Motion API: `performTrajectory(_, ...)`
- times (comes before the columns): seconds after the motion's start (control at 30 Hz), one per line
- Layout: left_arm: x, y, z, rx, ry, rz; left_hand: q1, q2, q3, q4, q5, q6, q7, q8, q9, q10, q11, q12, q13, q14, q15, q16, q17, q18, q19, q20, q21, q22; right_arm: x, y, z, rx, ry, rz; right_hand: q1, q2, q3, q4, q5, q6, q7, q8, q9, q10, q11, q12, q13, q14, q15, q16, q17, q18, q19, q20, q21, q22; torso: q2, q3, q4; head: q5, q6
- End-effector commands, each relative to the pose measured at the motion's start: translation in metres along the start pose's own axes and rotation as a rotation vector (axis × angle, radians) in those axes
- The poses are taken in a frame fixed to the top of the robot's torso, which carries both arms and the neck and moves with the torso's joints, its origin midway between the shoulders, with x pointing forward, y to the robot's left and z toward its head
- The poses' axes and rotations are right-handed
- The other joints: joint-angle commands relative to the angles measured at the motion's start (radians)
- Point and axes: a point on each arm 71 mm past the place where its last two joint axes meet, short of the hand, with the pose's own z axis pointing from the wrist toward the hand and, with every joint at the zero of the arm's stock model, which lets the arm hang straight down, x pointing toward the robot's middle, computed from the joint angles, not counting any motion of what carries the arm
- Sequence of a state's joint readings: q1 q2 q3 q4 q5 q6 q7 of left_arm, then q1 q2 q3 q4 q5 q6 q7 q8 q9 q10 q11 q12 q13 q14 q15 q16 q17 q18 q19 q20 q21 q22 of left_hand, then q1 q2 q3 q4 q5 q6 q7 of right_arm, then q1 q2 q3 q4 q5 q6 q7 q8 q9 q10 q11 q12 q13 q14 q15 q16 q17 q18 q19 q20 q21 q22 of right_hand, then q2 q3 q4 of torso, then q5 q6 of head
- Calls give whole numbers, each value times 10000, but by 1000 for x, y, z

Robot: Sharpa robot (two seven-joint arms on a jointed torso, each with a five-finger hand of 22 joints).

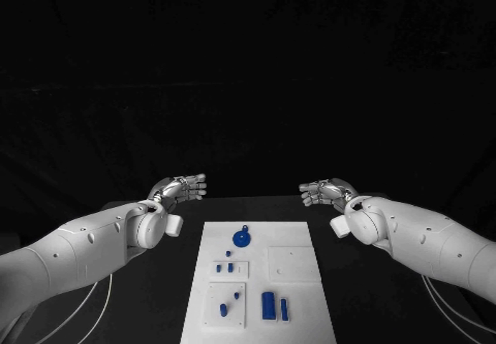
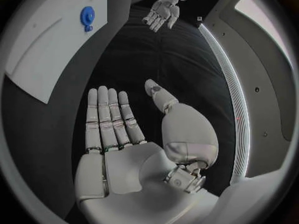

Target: Assemble the parts on the task board

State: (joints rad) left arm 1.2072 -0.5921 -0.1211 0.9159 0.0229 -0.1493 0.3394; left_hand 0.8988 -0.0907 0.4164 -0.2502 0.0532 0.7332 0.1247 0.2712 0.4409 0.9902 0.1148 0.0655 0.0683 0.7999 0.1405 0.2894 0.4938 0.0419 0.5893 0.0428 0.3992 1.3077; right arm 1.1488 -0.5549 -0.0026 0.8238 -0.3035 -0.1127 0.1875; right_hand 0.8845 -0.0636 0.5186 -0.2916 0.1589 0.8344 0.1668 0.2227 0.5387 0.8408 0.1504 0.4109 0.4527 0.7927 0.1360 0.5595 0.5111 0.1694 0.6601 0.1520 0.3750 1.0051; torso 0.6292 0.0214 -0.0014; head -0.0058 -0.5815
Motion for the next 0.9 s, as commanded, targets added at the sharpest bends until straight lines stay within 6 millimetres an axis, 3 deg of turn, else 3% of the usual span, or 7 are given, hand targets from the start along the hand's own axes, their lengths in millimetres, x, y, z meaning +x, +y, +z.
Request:
performTrajectory(0.03,-1,-4,2,420,-508,-227,28,-67,-39,27,38,-226,-71,-102,-18,-427,-74,-22,-29,-403,10,-257,-131,-359,-454,74,-326,-45,4,6,2,-592,121,802,46,116,-236,1,67,-84,-7,70,-94,527,-18,-783,-1134,171,47,-690,-626,10,-71,193,-477,-342,13,17,12,38,162)
performTrajectory(0.3,1,-5,4,609,-383,2,35,-120,-59,195,35,-544,-193,-163,-7,-952,-137,-15,-17,-867,31,-484,-242,-419,-1005,280,-711,36,10,12,5,-982,-80,1204,-10,269,-635,60,77,-230,-76,85,-358,1068,-38,-1752,-2483,236,69,-1314,-1288,144,-104,395,-1035,-672,23,30,-19,33,376)
performTrajectory(0.33,-1,-2,3,245,-340,-61,-8988,907,-4164,2502,-532,-7332,-1247,-2712,-4409,-9902,-1148,-655,-683,-7999,-1405,-2894,-4938,-419,-5893,-428,-3992,-3921,9,10,6,-578,-67,928,-8845,636,-5186,2916,-1589,-8344,-1668,-2227,-5387,-8408,-1504,-4109,-4527,-7927,-1360,-5595,-5111,-1694,-6601,-1520,-3750,-10051,17,30,-9,56,300)
performTrajectory(0.5,2,0,1,260,-379,-73,-8988,907,-4164,2502,-532,-7332,-1247,-2712,-4409,-9902,-1148,-655,-683,-7999,-1405,-2894,-4938,-419,-5893,-428,-3992,-5001,12,10,4,-649,-121,981,-8845,636,-5186,2916,-1589,-8344,-1668,-2227,-5387,-8408,-1504,-4109,-4527,-7927,-1360,-5595,-5111,-1694,-6601,-1520,-3750,-10051,-82,2,-6,56,244)
performTrajectory(0.6,8,2,-4,294,-464,-96,-8988,907,-4164,2502,-532,-7332,-1247,-2712,-4409,-9902,-1148,-655,-683,-7999,-1405,-2894,-4938,-419,-5893,-428,-3992,-5968,17,11,0,-797,-239,1095,-8845,636,-5186,2916,-1589,-8344,-1668,-2227,-5387,-8408,-1504,-4109,-4527,-7927,-1360,-5595,-5111,-1694,-6601,-1520,-3750,-10051,-298,-59,0,57,124)
performTrajectory(0.63,11,3,-5,308,-498,-104,-8988,907,-4164,2502,-532,-7332,-1247,-2712,-4409,-9902,-1148,-655,-683,-7999,-1405,-2894,-4938,-419,-5893,-428,-3992,-13077,19,11,-1,-852,-286,1140,-8845,636,-5186,2916,-1589,-8344,-1668,-2227,-5387,-8408,-1504,-4109,-4527,-7927,-1360,-5595,-5111,-1694,-6601,-1520,-3750,-10051,-385,-83,2,57,75)
performTrajectory(0.9,43,11,-34,533,-941,-178,-8988,907,-4164,2502,-532,-7332,-1247,-2712,-4409,-9902,-1148,-655,-683,-7999,-1405,-2894,-4938,-419,-5893,-428,-3992,-13077,47,14,-26,-1426,-914,1697,-8845,636,-5186,2916,-1589,-8344,-1668,-2227,-5387,-8408,-1504,-4109,-4527,-7927,-1360,-5595,-5111,-1694,-6601,-1520,-3750,-10051,-844,-212,14,58,-182)
